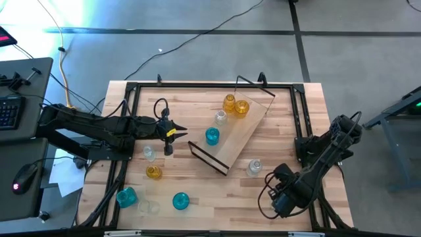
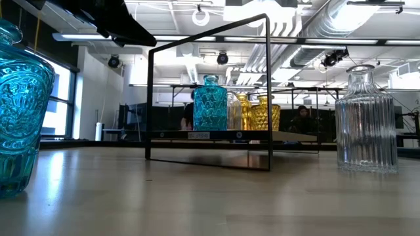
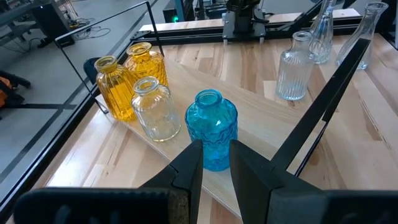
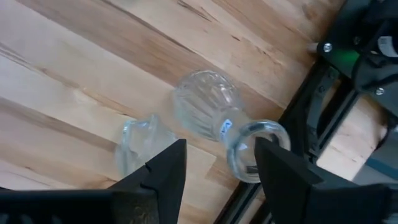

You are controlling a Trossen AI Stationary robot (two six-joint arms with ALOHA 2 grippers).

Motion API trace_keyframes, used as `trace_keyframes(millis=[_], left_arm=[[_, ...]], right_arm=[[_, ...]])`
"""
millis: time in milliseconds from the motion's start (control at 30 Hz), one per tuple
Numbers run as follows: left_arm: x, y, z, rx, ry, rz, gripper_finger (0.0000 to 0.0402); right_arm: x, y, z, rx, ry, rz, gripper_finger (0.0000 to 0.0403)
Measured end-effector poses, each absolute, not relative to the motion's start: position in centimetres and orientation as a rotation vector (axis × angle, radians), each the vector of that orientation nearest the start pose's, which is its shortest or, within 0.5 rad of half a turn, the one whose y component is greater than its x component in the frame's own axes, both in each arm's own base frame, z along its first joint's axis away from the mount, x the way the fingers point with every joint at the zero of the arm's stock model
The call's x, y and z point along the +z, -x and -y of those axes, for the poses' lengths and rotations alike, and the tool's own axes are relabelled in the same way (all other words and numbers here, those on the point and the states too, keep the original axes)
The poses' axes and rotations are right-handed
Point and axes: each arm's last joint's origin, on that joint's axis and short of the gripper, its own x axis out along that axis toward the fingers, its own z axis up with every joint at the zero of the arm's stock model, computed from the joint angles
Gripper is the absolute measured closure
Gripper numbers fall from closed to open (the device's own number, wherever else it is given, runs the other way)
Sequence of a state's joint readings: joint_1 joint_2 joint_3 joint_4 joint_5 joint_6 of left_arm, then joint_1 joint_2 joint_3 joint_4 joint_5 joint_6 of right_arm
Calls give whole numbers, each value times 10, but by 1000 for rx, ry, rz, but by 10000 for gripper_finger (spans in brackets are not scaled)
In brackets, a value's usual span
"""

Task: Sort vases onto shelf
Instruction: Put the middle right transparent vase on the shelf

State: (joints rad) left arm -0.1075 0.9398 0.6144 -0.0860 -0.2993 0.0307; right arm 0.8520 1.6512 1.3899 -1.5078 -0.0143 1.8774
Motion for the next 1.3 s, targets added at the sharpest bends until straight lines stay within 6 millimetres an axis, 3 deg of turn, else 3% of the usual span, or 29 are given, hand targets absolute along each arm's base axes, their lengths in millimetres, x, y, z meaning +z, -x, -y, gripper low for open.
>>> trace_keyframes(millis=[133, 333, 400, 733, 1300], left_arm=[[257, -203, 13, 183, -113, -407, 330], [257, -203, 13, 183, -113, -406, 330], [257, -203, 13, 183, -113, -406, 330], [257, -203, 13, 183, -114, -406, 330], [258, -203, 13, 182, -119, -399, 330]], right_arm=[[267, -178, -205, -974, -627, -1499, 268], [267, -177, -204, -960, -585, -1517, 378], [268, -176, -203, -958, -562, -1527, 394], [268, -181, -198, -941, -524, -1501, 397], [268, -214, -161, -836, -423, -1547, 402]])
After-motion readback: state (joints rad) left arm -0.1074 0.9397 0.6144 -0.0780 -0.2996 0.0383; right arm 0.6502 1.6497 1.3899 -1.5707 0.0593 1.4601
